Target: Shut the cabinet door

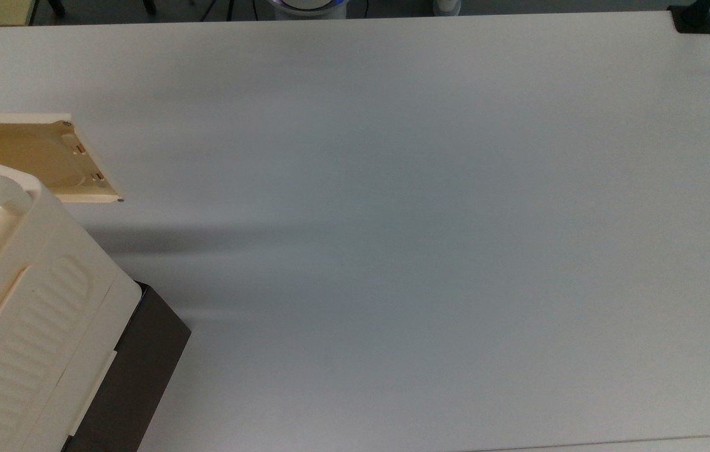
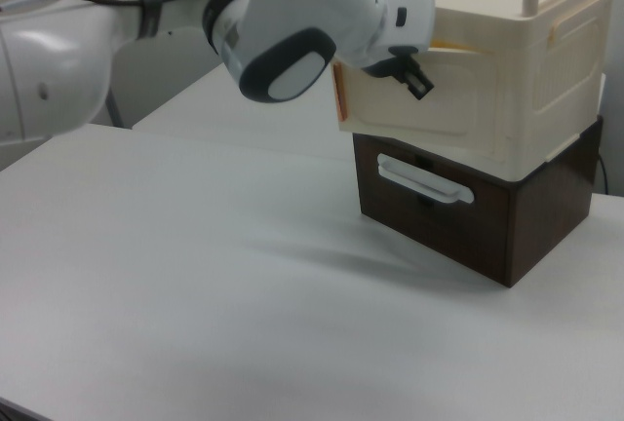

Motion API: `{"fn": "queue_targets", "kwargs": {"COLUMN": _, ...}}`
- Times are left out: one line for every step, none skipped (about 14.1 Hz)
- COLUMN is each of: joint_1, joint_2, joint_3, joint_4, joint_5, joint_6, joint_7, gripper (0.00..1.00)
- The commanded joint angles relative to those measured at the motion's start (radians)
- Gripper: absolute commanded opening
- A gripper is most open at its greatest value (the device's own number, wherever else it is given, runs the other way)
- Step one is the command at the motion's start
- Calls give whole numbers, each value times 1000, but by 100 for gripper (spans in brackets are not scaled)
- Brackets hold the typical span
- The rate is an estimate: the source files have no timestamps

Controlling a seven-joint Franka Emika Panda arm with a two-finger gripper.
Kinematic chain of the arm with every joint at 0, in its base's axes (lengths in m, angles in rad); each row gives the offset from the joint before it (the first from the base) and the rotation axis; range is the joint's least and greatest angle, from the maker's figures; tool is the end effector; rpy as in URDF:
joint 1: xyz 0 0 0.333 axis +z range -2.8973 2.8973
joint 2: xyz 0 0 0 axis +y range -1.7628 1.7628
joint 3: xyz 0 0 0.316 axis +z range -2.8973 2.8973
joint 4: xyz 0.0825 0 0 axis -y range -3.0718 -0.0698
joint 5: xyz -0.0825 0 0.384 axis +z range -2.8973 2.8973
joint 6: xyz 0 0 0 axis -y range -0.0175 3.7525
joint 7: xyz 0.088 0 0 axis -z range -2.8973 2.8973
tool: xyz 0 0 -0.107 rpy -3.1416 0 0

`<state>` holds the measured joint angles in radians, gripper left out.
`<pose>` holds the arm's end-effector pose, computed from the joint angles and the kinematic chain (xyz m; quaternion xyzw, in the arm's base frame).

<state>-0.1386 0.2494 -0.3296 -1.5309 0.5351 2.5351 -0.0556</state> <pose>0.6208 -0.2883 0.6089 -0.8580 0.3084 -0.4017 0.0858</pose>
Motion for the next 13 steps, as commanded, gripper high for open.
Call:
{"fn": "queue_targets", "kwargs": {"joint_1": 2, "joint_2": 50, "joint_3": 15, "joint_4": 25, "joint_5": 34, "joint_6": 99, "joint_7": 20, "gripper": 0}}
{"fn": "queue_targets", "kwargs": {"joint_1": 1, "joint_2": 51, "joint_3": 21, "joint_4": 25, "joint_5": 34, "joint_6": 105, "joint_7": 20, "gripper": 0}}
{"fn": "queue_targets", "kwargs": {"joint_1": 1, "joint_2": 56, "joint_3": 21, "joint_4": 25, "joint_5": 36, "joint_6": 109, "joint_7": 22, "gripper": 0}}
{"fn": "queue_targets", "kwargs": {"joint_1": 1, "joint_2": 57, "joint_3": 21, "joint_4": 25, "joint_5": 40, "joint_6": 123, "joint_7": 22, "gripper": 0}}
{"fn": "queue_targets", "kwargs": {"joint_1": 1, "joint_2": 60, "joint_3": 23, "joint_4": 25, "joint_5": 52, "joint_6": 151, "joint_7": 22, "gripper": 0}}
{"fn": "queue_targets", "kwargs": {"joint_1": 2, "joint_2": 65, "joint_3": 26, "joint_4": 25, "joint_5": 68, "joint_6": 184, "joint_7": 22, "gripper": 0}}
{"fn": "queue_targets", "kwargs": {"joint_1": 2, "joint_2": 79, "joint_3": 40, "joint_4": 25, "joint_5": 75, "joint_6": 210, "joint_7": 22, "gripper": 0}}
{"fn": "queue_targets", "kwargs": {"joint_1": 1, "joint_2": 96, "joint_3": 55, "joint_4": 31, "joint_5": 75, "joint_6": 241, "joint_7": 22, "gripper": 0}}
{"fn": "queue_targets", "kwargs": {"joint_1": -1, "joint_2": 108, "joint_3": 61, "joint_4": 43, "joint_5": 78, "joint_6": 267, "joint_7": 22, "gripper": 0}}
{"fn": "queue_targets", "kwargs": {"joint_1": -3, "joint_2": 110, "joint_3": 63, "joint_4": 43, "joint_5": 79, "joint_6": 269, "joint_7": 22, "gripper": 0}}
{"fn": "queue_targets", "kwargs": {"joint_1": -4, "joint_2": 108, "joint_3": 63, "joint_4": 43, "joint_5": 77, "joint_6": 269, "joint_7": 19, "gripper": 0}}
{"fn": "queue_targets", "kwargs": {"joint_1": -7, "joint_2": 105, "joint_3": 63, "joint_4": 41, "joint_5": 74, "joint_6": 266, "joint_7": 14, "gripper": 0}}
{"fn": "queue_targets", "kwargs": {"joint_1": -7, "joint_2": 96, "joint_3": 61, "joint_4": 35, "joint_5": 66, "joint_6": 264, "joint_7": 8, "gripper": 0}}
